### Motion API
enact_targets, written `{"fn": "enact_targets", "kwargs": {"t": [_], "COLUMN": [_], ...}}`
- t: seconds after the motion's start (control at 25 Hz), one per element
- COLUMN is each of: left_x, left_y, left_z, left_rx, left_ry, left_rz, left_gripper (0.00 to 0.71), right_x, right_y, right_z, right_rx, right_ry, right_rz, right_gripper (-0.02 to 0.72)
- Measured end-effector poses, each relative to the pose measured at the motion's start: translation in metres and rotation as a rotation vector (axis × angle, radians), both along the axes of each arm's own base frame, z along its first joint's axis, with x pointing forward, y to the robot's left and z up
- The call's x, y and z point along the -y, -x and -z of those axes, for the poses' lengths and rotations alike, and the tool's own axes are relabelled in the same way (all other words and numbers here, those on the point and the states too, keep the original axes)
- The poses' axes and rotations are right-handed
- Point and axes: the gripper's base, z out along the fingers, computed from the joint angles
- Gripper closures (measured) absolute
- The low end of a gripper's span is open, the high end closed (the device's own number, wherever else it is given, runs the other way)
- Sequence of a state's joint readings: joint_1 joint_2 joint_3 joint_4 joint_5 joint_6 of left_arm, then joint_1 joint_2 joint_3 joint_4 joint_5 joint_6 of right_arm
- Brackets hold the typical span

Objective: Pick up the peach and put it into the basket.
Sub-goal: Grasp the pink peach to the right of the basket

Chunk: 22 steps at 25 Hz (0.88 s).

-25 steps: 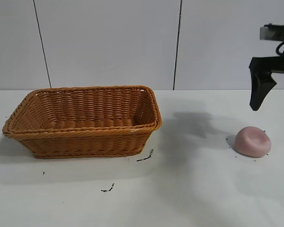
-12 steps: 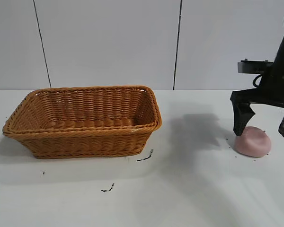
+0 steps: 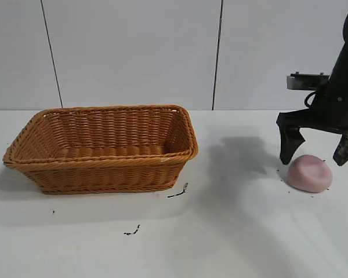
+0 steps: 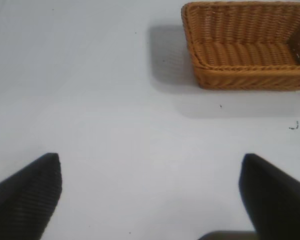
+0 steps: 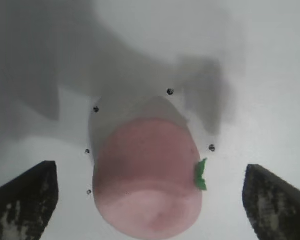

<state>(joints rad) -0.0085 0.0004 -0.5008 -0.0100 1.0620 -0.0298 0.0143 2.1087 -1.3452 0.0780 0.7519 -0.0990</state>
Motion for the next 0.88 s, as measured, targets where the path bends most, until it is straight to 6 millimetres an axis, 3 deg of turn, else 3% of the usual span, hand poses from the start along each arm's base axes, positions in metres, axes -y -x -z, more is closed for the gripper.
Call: {"fn": "enact_targets", "kwargs": {"t": [0.2,0.32,0.44,0.52,0.56,0.72,0.88], "left_x": [0.000,0.000,0.000,0.000,0.000,0.000,0.000], "left_y": [0.000,0.000,0.000,0.000,0.000,0.000,0.000], "left_z": [0.000,0.000,0.000,0.000,0.000,0.000,0.000], "left_rx": [0.000,0.000,0.000,0.000,0.000,0.000,0.000], "left_ry": [0.000,0.000,0.000,0.000,0.000,0.000,0.000], "left_rz": [0.000,0.000,0.000,0.000,0.000,0.000,0.000], "left_gripper": [0.017,0.017,0.017,0.017,0.017,0.017,0.017], "right_x": [0.000,0.000,0.000,0.000,0.000,0.000,0.000], "right_y": [0.000,0.000,0.001,0.001,0.001,0.002,0.008], "right_z": [0.002,0.002,0.002,0.002,0.000,-0.020,-0.074], "right_rx": [-0.004,-0.008,-0.014,-0.015,-0.011,0.024,0.119], "right_ry": [0.000,0.000,0.000,-0.001,-0.002,-0.002,-0.005], "right_rz": [0.000,-0.001,-0.002,-0.001,-0.001,-0.004,-0.007], "right_gripper": [0.008,0.099,0.352,0.594,0.671,0.691,0.691]}}
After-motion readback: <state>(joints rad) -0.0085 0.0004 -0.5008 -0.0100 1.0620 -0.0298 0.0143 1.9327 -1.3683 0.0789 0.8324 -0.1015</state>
